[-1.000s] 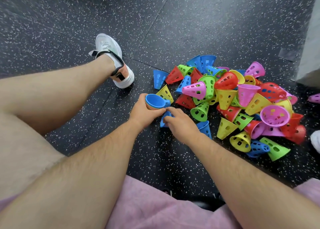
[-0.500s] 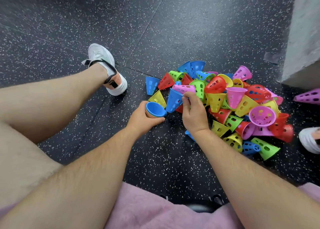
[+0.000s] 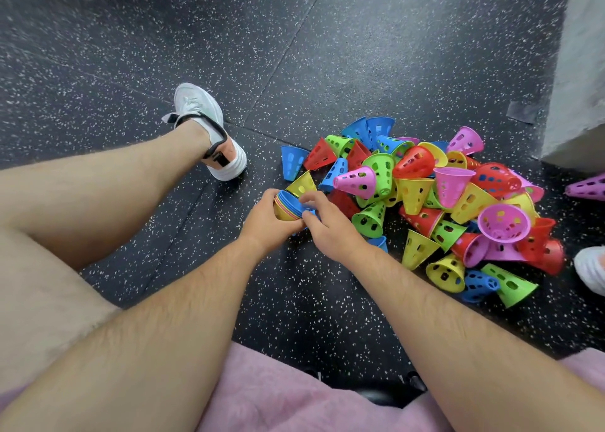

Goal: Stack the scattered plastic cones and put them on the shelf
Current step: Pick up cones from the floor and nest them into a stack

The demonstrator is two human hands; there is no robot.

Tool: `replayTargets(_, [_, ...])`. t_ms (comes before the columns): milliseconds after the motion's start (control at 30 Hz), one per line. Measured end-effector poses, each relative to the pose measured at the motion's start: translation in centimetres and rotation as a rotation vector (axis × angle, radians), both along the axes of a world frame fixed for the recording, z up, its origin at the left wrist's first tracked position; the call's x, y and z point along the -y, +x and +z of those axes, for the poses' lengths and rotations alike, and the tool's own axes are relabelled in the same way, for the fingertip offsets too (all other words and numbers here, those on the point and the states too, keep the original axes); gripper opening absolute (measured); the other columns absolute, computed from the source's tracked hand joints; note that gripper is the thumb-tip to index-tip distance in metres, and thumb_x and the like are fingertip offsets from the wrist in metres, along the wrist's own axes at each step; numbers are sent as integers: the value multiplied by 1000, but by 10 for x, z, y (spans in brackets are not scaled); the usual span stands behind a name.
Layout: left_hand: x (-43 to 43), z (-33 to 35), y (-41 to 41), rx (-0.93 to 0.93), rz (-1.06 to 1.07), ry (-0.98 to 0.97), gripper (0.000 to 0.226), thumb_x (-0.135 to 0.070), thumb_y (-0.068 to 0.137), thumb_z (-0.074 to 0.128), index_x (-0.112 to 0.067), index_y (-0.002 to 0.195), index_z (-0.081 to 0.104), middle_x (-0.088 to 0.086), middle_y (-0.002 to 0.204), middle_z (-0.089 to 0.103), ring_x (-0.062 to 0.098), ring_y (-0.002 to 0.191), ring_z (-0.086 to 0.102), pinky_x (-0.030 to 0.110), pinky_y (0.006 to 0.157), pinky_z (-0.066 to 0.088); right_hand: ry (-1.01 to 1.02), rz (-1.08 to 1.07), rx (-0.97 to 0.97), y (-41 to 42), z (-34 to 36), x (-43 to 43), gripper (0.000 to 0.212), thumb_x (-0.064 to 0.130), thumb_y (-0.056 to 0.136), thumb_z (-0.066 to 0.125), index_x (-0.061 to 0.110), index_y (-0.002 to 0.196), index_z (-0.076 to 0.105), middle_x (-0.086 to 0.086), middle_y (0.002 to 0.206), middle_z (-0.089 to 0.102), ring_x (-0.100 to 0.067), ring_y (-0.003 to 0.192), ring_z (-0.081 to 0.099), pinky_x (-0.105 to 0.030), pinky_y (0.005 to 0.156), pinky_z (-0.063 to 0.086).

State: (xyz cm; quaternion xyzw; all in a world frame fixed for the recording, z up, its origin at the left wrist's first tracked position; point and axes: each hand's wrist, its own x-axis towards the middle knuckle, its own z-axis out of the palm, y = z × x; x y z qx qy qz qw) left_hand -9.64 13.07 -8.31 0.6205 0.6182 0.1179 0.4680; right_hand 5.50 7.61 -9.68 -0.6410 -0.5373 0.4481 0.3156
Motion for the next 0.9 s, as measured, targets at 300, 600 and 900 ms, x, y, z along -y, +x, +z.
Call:
replayTargets(300, [-5,-11,-25,-45,128,-52,65,-23,72,90,-23,120,46,-8,103,62,11,89,61,24,68,46,47,224,462,-5,-18,-1,54,-2,88,47,26,133,57,-3,148,42,-26,133,35,-41,107,38])
replayTargets(600, [-5,-19,-24,-93,104,-85,73,-26,73,91,-20,128,42,2,119,59,19,103,60,21,65,43,-28,426,664,6,-23,5,67,-8,82,57,31,137,54,-3,161,24,-26,136,37,-38,92,48])
replayTargets(900, [-2,-21,-20,-91,91,-74,73,-27,71,91,-20,126,43,0,115,62,19,103,62,33,81,51,46,626,954,15,-31,21,41,0,88,57,16,125,58,-8,162,22,-30,124,42,-35,73,40])
